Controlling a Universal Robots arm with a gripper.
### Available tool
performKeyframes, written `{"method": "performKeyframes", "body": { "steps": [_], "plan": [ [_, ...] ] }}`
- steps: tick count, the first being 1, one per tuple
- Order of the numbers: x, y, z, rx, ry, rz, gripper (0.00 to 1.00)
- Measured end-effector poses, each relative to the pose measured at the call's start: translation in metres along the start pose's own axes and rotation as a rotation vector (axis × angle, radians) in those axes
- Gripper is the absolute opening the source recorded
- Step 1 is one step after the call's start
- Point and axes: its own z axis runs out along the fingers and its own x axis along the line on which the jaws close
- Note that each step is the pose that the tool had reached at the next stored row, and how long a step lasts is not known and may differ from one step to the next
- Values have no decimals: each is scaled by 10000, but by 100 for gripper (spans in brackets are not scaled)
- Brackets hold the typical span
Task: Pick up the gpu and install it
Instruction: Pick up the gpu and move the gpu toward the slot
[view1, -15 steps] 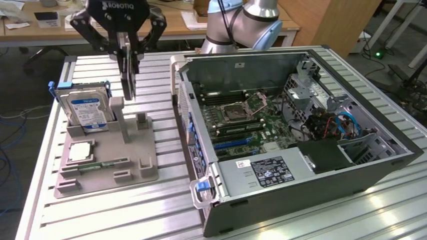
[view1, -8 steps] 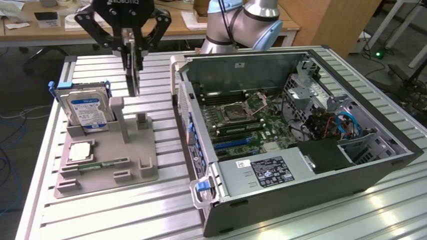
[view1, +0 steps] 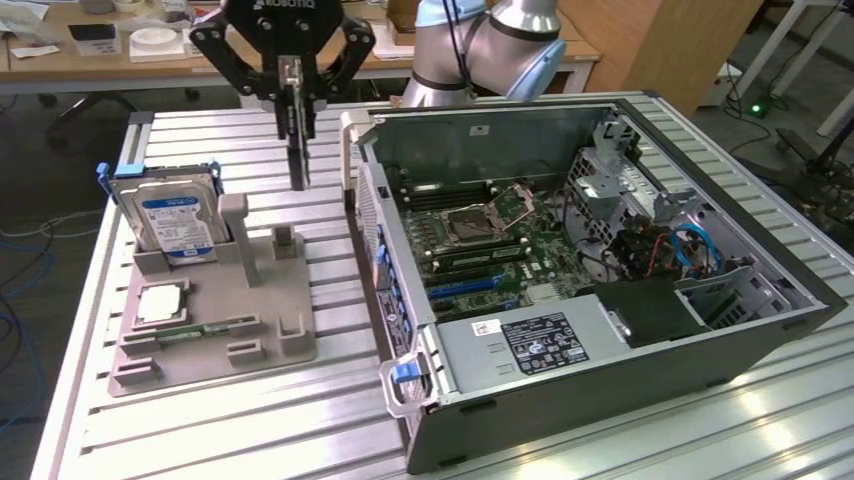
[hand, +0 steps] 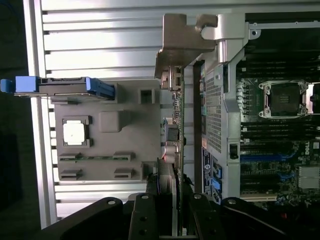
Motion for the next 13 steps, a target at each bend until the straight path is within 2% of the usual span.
{"method": "performKeyframes", "body": {
  "steps": [2, 3, 4, 5, 6, 7, 13],
  "plan": [
    [-36, 2, 2, 34, -8, -21, 28],
    [-50, 3, 2, 113, -14, -25, 28],
    [-62, 4, 3, 239, -22, -22, 28],
    [-73, 4, 3, 394, -32, -20, 28],
    [-86, 4, 5, 508, -37, -20, 28],
    [-106, 5, 8, 528, -41, -20, 28],
    [-361, 20, 12, 529, -42, -30, 28]
  ]
}}
